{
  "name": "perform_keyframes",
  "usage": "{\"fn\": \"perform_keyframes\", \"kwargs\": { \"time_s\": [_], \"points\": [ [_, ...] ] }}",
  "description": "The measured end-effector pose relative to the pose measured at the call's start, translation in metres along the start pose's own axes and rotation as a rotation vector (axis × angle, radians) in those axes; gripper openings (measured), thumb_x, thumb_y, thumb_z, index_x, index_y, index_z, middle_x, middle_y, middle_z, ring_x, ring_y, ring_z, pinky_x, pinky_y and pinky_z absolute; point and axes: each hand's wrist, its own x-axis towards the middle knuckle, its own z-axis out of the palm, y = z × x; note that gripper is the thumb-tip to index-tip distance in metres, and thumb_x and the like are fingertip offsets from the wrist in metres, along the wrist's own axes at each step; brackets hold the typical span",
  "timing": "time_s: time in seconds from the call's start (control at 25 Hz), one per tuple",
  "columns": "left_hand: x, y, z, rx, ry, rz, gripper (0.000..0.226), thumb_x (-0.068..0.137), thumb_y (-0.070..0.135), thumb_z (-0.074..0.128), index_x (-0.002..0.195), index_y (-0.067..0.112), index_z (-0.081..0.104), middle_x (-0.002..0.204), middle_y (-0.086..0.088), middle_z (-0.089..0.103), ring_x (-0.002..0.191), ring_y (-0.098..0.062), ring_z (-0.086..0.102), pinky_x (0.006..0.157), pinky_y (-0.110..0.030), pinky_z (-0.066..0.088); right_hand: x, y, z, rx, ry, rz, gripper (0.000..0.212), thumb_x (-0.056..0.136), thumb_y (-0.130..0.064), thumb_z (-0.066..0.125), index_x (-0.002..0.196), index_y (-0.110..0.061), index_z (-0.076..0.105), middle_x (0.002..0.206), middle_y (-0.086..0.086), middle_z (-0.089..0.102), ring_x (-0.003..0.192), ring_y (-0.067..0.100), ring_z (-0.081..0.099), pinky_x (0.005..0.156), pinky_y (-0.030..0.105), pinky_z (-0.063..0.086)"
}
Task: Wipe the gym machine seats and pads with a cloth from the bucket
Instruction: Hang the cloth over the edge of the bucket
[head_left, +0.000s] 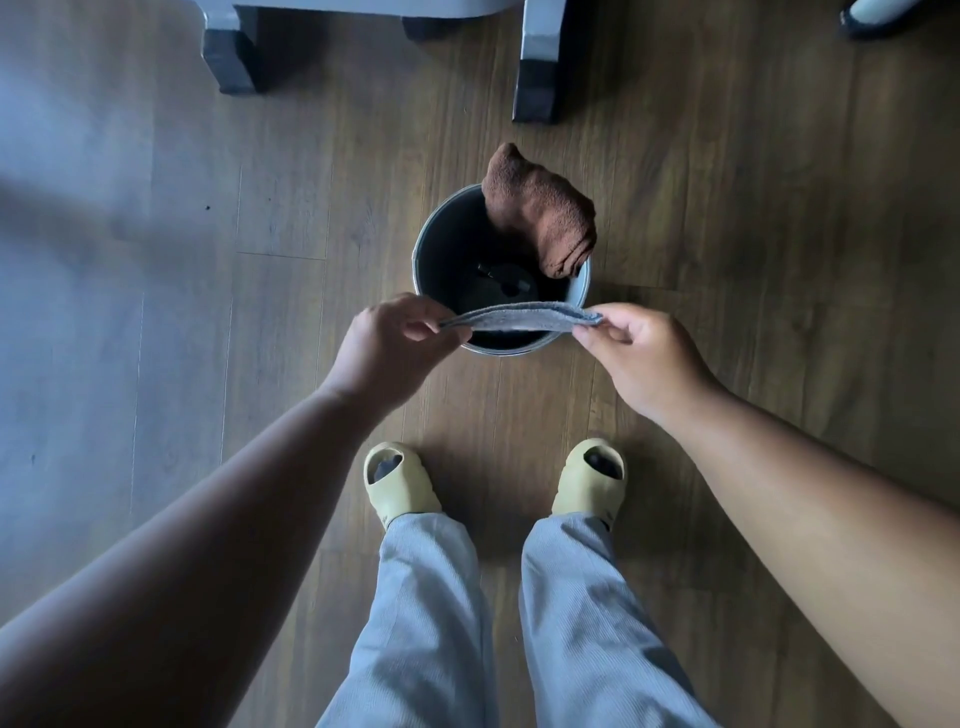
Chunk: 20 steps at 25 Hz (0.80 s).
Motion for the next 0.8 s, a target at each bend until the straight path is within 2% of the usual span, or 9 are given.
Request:
{"fn": "perform_keyframes", "kwargs": {
  "time_s": [0.08, 0.16, 0.28, 0.4, 0.48, 0.6, 0.64, 0.72, 0.8],
  "points": [
    [-0.008, -0.009, 0.005, 0.039, -0.027, 0.036, 0.009, 0.086, 0.035, 0.074, 0.091, 0.028, 0.072, 0.089, 0.017, 0.067, 0.079, 0.004, 0.065, 0.068, -0.011, 0.050, -0.008, 0.016, 0.003, -0.068, 0.023, 0.010, 0.017, 0.092, -0.022, 0.069, 0.109, -0.019, 0.074, 0.105, -0.010, 0.069, 0.091, 0.002, 0.063, 0.082, 0.018, 0.047],
    [-0.020, -0.026, 0.016, 0.076, -0.101, 0.075, 0.008, 0.086, 0.035, 0.073, 0.089, 0.028, 0.072, 0.089, 0.019, 0.064, 0.078, 0.005, 0.063, 0.069, -0.013, 0.051, -0.018, 0.042, 0.012, -0.140, 0.019, 0.047, 0.020, 0.090, -0.023, 0.073, 0.109, -0.020, 0.074, 0.108, -0.008, 0.064, 0.092, 0.007, 0.060, 0.085, 0.024, 0.047],
    [-0.033, -0.055, 0.040, 0.149, -0.237, 0.111, 0.009, 0.082, 0.040, 0.074, 0.085, 0.032, 0.071, 0.089, 0.017, 0.064, 0.078, 0.000, 0.063, 0.070, -0.033, 0.058, -0.026, 0.080, 0.030, -0.173, -0.088, 0.168, 0.023, 0.090, -0.022, 0.072, 0.113, -0.024, 0.074, 0.102, -0.009, 0.064, 0.092, 0.008, 0.062, 0.086, 0.030, 0.051],
    [-0.032, -0.075, 0.060, 0.286, -0.387, 0.106, 0.023, 0.080, 0.047, 0.076, 0.096, 0.030, 0.074, 0.094, 0.016, 0.065, 0.080, -0.002, 0.062, 0.072, -0.033, 0.058, -0.022, 0.104, 0.040, -0.255, -0.219, 0.251, 0.033, 0.092, -0.014, 0.063, 0.121, -0.028, 0.069, 0.110, -0.005, 0.066, 0.101, 0.012, 0.062, 0.090, 0.028, 0.049],
    [-0.023, -0.081, 0.067, 0.235, -0.362, -0.045, 0.024, 0.082, 0.048, 0.073, 0.099, 0.030, 0.073, 0.093, 0.017, 0.066, 0.080, 0.003, 0.062, 0.073, -0.027, 0.057, -0.016, 0.109, 0.041, -0.250, -0.226, 0.337, 0.037, 0.090, -0.012, 0.056, 0.119, -0.032, 0.067, 0.112, -0.008, 0.064, 0.101, 0.010, 0.061, 0.089, 0.028, 0.049],
    [0.003, -0.086, 0.084, -0.010, -0.136, -0.439, 0.026, 0.088, 0.043, 0.071, 0.108, 0.028, 0.071, 0.098, 0.011, 0.071, 0.081, -0.003, 0.067, 0.069, -0.025, 0.053, 0.002, 0.114, 0.046, -0.135, -0.107, 0.427, 0.029, 0.091, -0.017, 0.055, 0.113, -0.034, 0.066, 0.108, -0.010, 0.066, 0.093, 0.011, 0.063, 0.080, 0.027, 0.049],
    [0.012, -0.086, 0.092, -0.116, -0.098, -0.554, 0.033, 0.089, 0.040, 0.071, 0.119, 0.025, 0.067, 0.104, 0.006, 0.071, 0.082, -0.007, 0.069, 0.069, -0.026, 0.054, 0.011, 0.113, 0.050, -0.083, -0.078, 0.439, 0.029, 0.092, -0.019, 0.056, 0.116, -0.033, 0.064, 0.110, -0.009, 0.066, 0.093, 0.012, 0.063, 0.081, 0.027, 0.050],
    [0.027, -0.083, 0.105, -0.346, -0.101, -0.742, 0.048, 0.092, 0.032, 0.069, 0.136, 0.024, 0.054, 0.114, 0.000, 0.069, 0.085, -0.011, 0.071, 0.067, -0.029, 0.052, 0.034, 0.110, 0.060, 0.016, -0.059, 0.478, 0.043, 0.092, -0.024, 0.059, 0.134, -0.033, 0.056, 0.122, -0.008, 0.063, 0.103, 0.015, 0.062, 0.094, 0.037, 0.053],
    [0.038, -0.083, 0.114, -0.415, -0.156, -0.795, 0.041, 0.094, 0.025, 0.066, 0.134, 0.022, 0.054, 0.117, -0.002, 0.069, 0.084, -0.011, 0.070, 0.065, -0.028, 0.050, 0.054, 0.107, 0.069, 0.069, -0.082, 0.556, 0.061, 0.091, -0.029, 0.063, 0.148, -0.036, 0.041, 0.131, -0.011, 0.054, 0.117, 0.017, 0.057, 0.102, 0.043, 0.050]
  ]
}}
